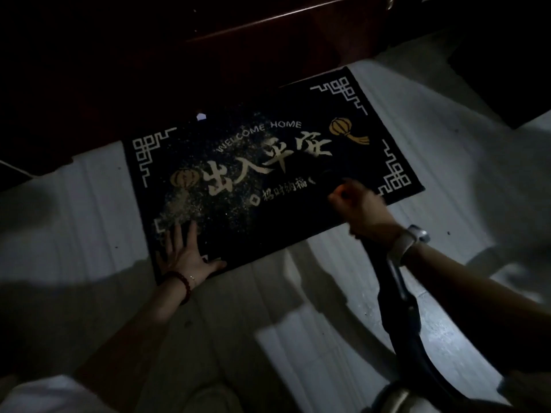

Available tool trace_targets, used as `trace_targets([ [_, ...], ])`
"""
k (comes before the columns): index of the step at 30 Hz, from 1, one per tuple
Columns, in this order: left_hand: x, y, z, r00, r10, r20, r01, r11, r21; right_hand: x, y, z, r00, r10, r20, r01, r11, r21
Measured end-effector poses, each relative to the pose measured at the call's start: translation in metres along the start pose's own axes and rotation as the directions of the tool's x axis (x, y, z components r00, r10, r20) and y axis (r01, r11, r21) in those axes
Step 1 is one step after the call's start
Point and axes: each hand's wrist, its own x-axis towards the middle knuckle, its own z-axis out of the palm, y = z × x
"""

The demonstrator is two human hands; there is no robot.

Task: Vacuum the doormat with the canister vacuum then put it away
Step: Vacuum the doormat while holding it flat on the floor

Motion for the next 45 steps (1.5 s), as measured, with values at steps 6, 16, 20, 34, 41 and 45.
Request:
trace_targets([
  [6, 0.002, 0.008, -0.007, 0.993, -0.043, 0.11, 0.033, 0.995, 0.091, -0.03, -0.024, 0.035, 0.959, -0.091, 0.269, 0.125, 0.986, -0.112],
  [16, 0.013, 0.019, -0.003, 1.0, -0.019, -0.018, 0.02, 0.998, 0.057, 0.04, -0.004, -0.013, 0.998, -0.036, -0.053, 0.03, 0.994, -0.107],
  [20, 0.018, 0.03, -0.002, 0.999, 0.011, 0.052, -0.015, 0.997, 0.073, 0.009, 0.017, 0.009, 0.998, -0.029, -0.061, 0.03, 0.999, 0.019],
  [34, 0.02, 0.037, -0.007, 0.994, -0.018, 0.104, 0.008, 0.995, 0.098, 0.026, -0.02, 0.011, 0.998, -0.054, -0.035, 0.052, 0.997, -0.059],
  [41, 0.018, 0.042, -0.009, 0.993, -0.046, 0.113, 0.036, 0.995, 0.091, -0.036, -0.002, 0.019, 0.979, -0.133, 0.152, 0.167, 0.958, -0.235],
  [45, 0.019, 0.041, -0.008, 0.994, -0.045, 0.102, 0.036, 0.995, 0.092, 0.014, 0.0, -0.017, 0.994, -0.054, -0.098, 0.051, 0.998, -0.036],
])
